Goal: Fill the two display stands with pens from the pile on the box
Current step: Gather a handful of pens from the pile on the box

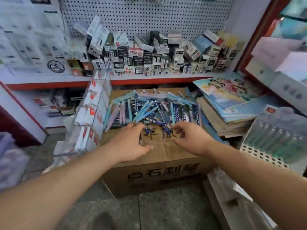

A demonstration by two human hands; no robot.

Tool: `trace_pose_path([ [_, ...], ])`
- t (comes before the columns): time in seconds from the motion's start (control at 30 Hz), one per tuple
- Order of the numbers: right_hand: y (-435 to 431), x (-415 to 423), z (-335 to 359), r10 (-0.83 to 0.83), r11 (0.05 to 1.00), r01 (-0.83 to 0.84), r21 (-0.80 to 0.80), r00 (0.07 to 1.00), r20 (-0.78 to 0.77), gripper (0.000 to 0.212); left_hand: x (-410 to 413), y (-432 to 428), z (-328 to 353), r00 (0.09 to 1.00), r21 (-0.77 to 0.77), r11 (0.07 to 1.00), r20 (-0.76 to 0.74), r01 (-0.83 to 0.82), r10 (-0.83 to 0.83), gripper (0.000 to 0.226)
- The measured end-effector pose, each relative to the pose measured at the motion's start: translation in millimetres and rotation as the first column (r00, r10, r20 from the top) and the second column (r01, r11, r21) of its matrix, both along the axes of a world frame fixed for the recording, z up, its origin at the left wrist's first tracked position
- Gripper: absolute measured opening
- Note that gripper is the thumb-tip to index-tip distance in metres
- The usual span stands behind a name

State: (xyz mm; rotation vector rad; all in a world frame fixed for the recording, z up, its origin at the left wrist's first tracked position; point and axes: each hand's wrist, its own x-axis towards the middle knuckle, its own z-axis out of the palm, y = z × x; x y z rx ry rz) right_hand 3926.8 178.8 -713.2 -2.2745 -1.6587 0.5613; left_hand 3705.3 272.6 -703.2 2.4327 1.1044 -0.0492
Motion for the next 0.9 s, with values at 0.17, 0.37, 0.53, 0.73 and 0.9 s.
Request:
trace_pose_path([
  [0.17,24,-9,-25,-0.077,0.996,0.072,0.062,0.993,0.09,0.017,0,13,-13,0.998,-0.011,0.998,-0.004,-0.055,0.055,0.071],
  [0.37,48,-15,-37,-0.16,0.987,0.155,0.04,0.971,0.179,0.024,1,21,-22,0.996,-0.041,0.995,0.006,-0.089,0.09,0.059],
  [0.53,54,-15,-37,-0.199,0.977,0.21,-0.048,0.966,0.162,0.022,-3,26,-27,0.995,-0.057,0.993,0.025,-0.099,0.101,0.059],
  [0.73,30,-7,-25,-0.245,0.969,0.246,0.021,0.969,-0.028,0.013,-2,30,-27,0.995,-0.054,0.994,0.024,-0.097,0.098,0.057],
  [0.9,5,1,-8,-0.253,0.916,0.32,0.242,0.929,-0.27,0.009,3,28,-23,0.989,-0.036,0.996,0.117,-0.088,0.091,0.04],
])
